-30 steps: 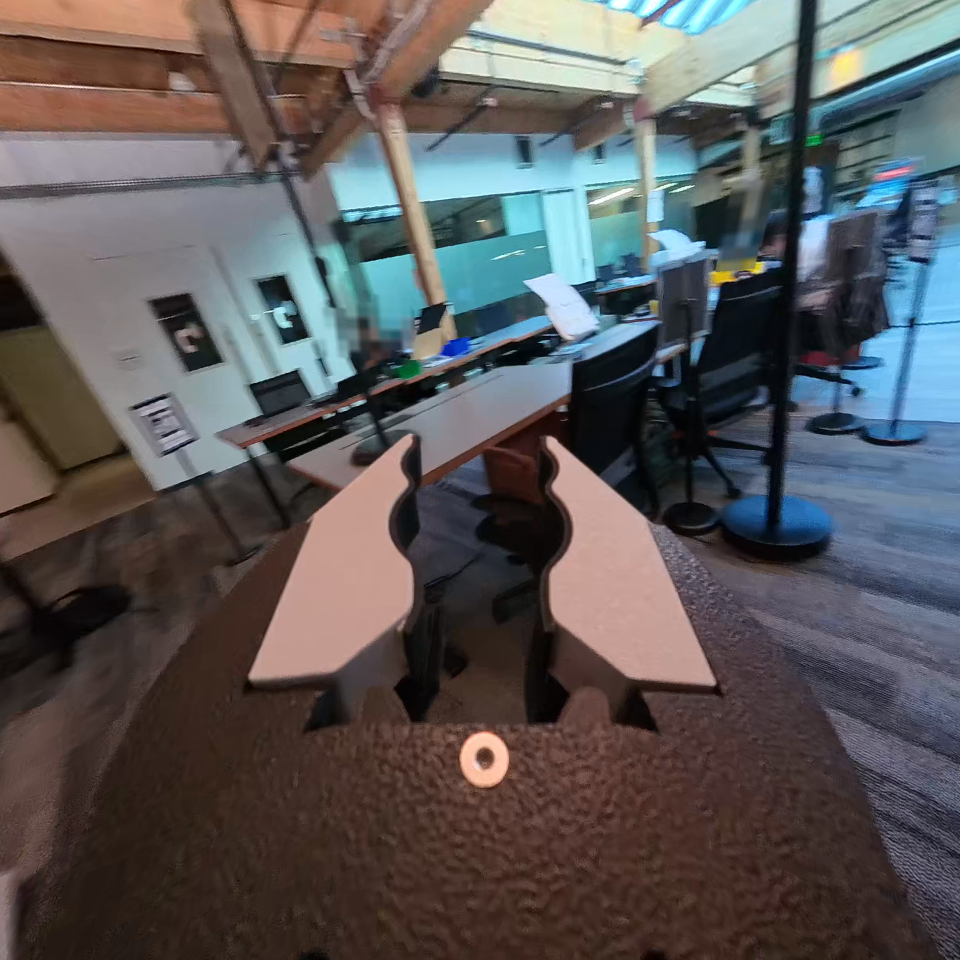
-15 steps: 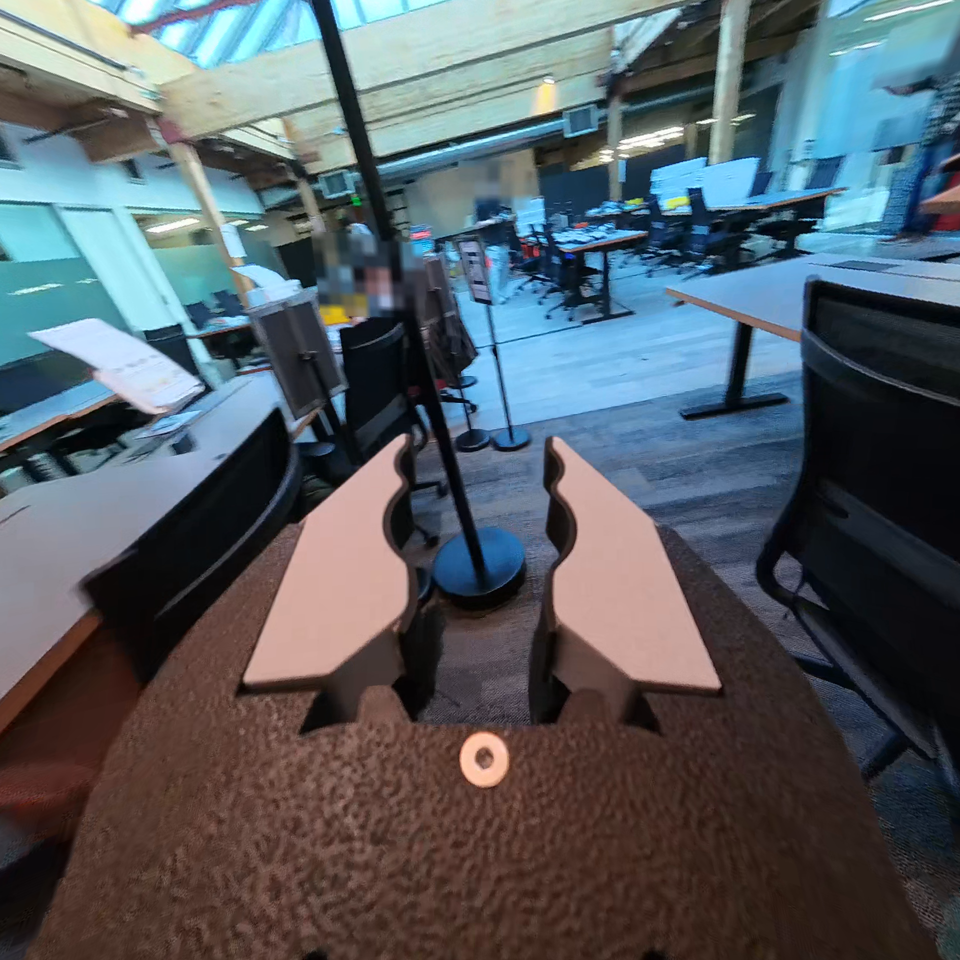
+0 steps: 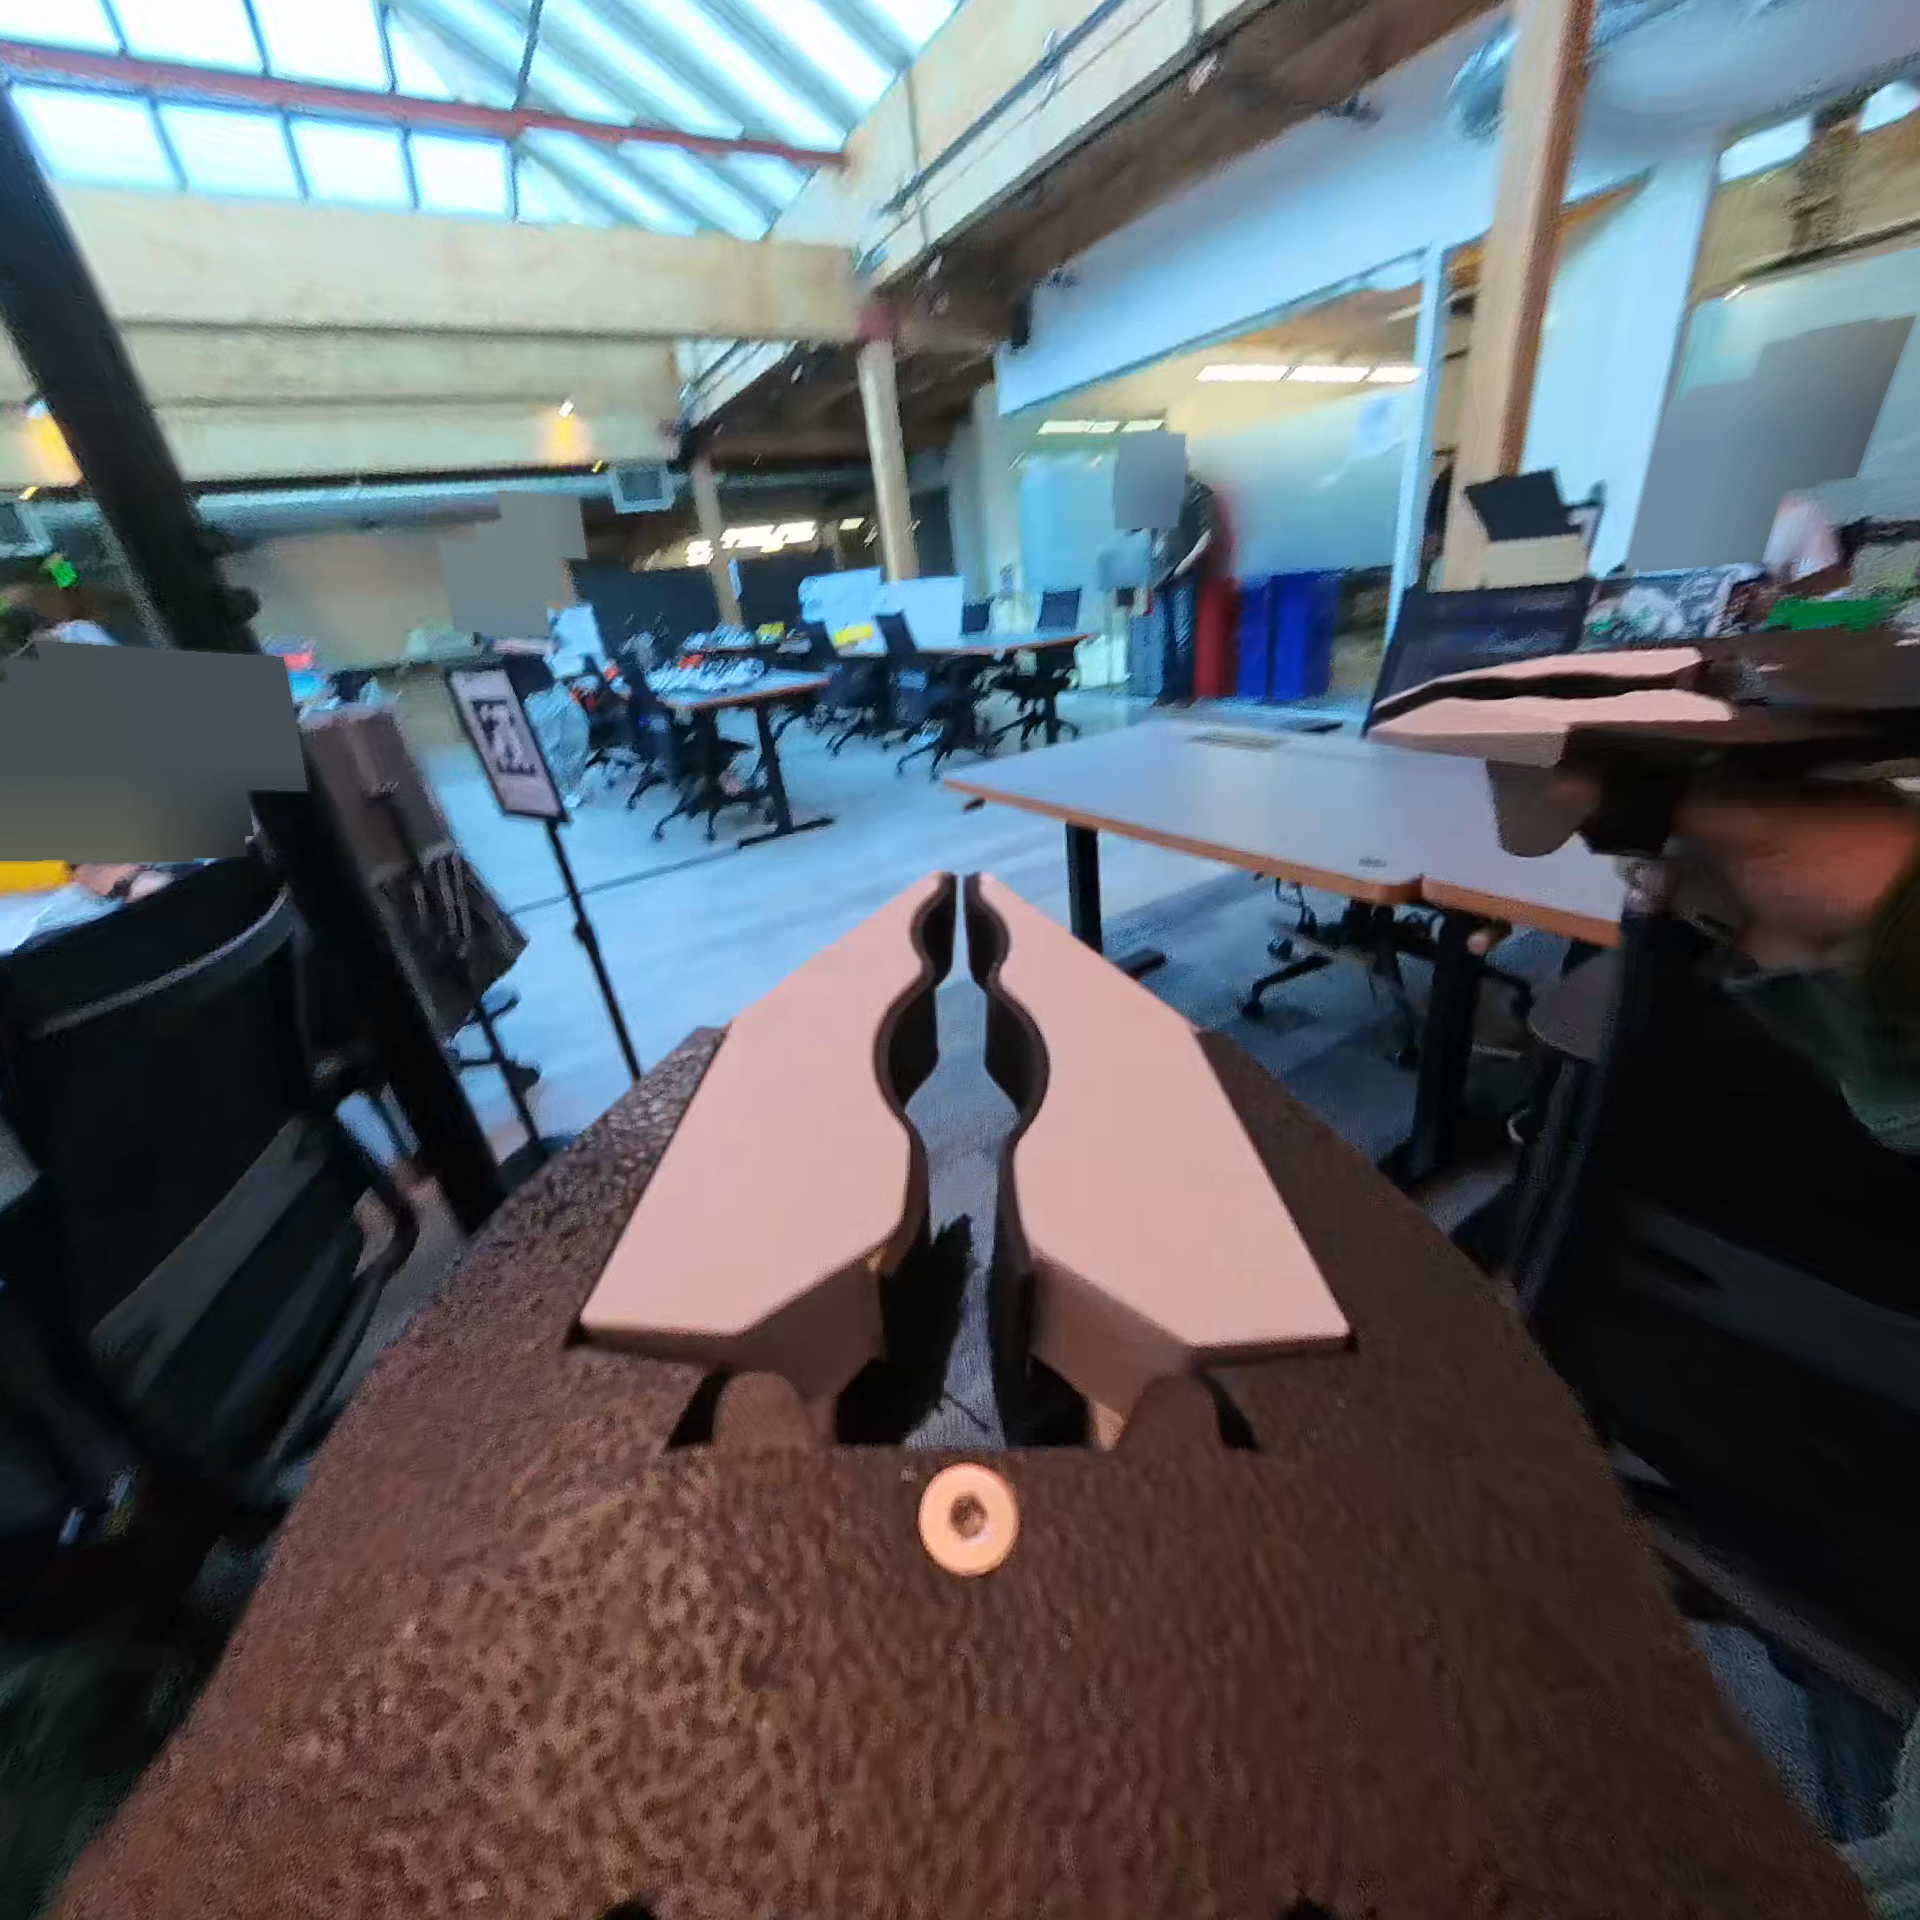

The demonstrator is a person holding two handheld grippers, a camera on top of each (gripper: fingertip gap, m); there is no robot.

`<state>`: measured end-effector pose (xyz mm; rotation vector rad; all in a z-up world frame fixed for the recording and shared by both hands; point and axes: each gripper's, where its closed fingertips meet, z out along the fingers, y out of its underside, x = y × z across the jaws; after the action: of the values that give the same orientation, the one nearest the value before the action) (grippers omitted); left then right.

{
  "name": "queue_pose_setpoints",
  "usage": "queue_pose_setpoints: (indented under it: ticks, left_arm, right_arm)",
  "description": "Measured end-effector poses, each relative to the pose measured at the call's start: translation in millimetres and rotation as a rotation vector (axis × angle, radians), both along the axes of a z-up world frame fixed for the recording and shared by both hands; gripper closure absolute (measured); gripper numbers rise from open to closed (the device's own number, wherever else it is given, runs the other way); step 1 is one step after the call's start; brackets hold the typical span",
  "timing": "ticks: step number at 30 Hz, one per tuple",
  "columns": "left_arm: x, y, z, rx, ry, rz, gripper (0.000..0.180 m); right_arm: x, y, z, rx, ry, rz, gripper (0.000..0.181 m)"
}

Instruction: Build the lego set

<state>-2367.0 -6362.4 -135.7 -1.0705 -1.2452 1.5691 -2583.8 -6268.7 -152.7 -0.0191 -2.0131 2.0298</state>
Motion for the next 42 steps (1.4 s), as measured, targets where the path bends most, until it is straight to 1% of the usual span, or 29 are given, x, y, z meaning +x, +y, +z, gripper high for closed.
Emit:
queue_pose_setpoints:
  ticks: [1, 3, 4, 5, 7, 9, 13, 16, 18, 19, 20, 21, 24, 28, 31, 35, 37, 40, 42]
  left_arm:
    - [-22, -28, 3, -0.01, 0.009, -0.02, 0.18]
    - [-74, -83, 7, 0.031, -0.033, -0.078, 0.18]
    - [-101, -105, 10, 0.05, -0.047, -0.126, 0.18]
    - [-128, -124, 16, 0.047, -0.053, -0.164, 0.18]
    - [-179, -161, 21, -0.01, -0.086, -0.203, 0.18]
    - [-229, -192, 25, -0.034, -0.106, -0.248, 0.18]
    - [-332, -258, 23, -0.011, -0.069, -0.331, 0.18]
    - [-421, -323, 12, 0.0, -0.026, -0.288, 0.18]
    - [-482, -366, 5, 0.008, -0.038, -0.27, 0.18]
    - [-511, -385, 3, -0.009, -0.047, -0.249, 0.169]
    - [-540, -413, 4, -0.019, -0.052, -0.21, 0.165]
    - [-569, -438, 6, -0.007, -0.06, -0.183, 0.165]
    - [-653, -492, 16, 0.061, -0.089, -0.211, 0.161]
    - [-746, -569, 7, 0.058, -0.152, -0.166, 0.163]
    - [-811, -634, -10, 0.096, -0.161, -0.13, 0.165]
    - [-913, -724, -32, 0.102, -0.166, -0.117, 0.17]
    - [-971, -767, -32, 0.092, -0.147, -0.135, 0.175]
    - [-1070, -826, -29, 0.138, -0.215, -0.164, 0.178]
    - [-1134, -854, -21, 0.123, -0.209, -0.212, 0.179]
  right_arm:
    - [-22, -24, 4, -0.003, 0.008, -0.033, 0.166]
    - [-57, -71, 16, 0.04, 0.008, -0.053, 0.181]
    - [-73, -88, 22, 0.063, 0.021, -0.054, 0.181]
    - [-93, -100, 30, 0.066, 0.07, -0.104, 0.181]
    - [-146, -105, 42, 0.056, 0.18, -0.273, 0.181]
    - [-196, -105, 43, 0.067, 0.183, -0.394, 0.181]
    - [-295, -101, 38, 0.08, 0.202, -0.611, 0.181]
    - [-375, -121, 36, 0.067, 0.228, -0.706, 0.181]
    - [-437, -149, 38, 0.072, 0.239, -0.737, 0.181]
    - [-469, -167, 41, 0.075, 0.254, -0.742, 0.181]
    - [-505, -186, 47, 0.081, 0.272, -0.75, 0.181]
    - [-540, -202, 48, 0.097, 0.271, -0.754, 0.181]
    - [-633, -275, 61, 0.122, 0.228, -0.694, 0.173]
    - [-737, -381, 63, 0.087, 0.194, -0.589, 0.169]
    - [-814, -462, 56, 0.041, 0.186, -0.53, 0.163]
    - [-923, -571, 44, -0.006, 0.167, -0.479, 0.158]
    - [-985, -618, 44, 0.01, 0.178, -0.504, 0.156]
    - [-1063, -687, 54, 0.049, 0.116, -0.455, 0.151]
    - [-1113, -713, 63, 0.046, 0.142, -0.469, 0.151]
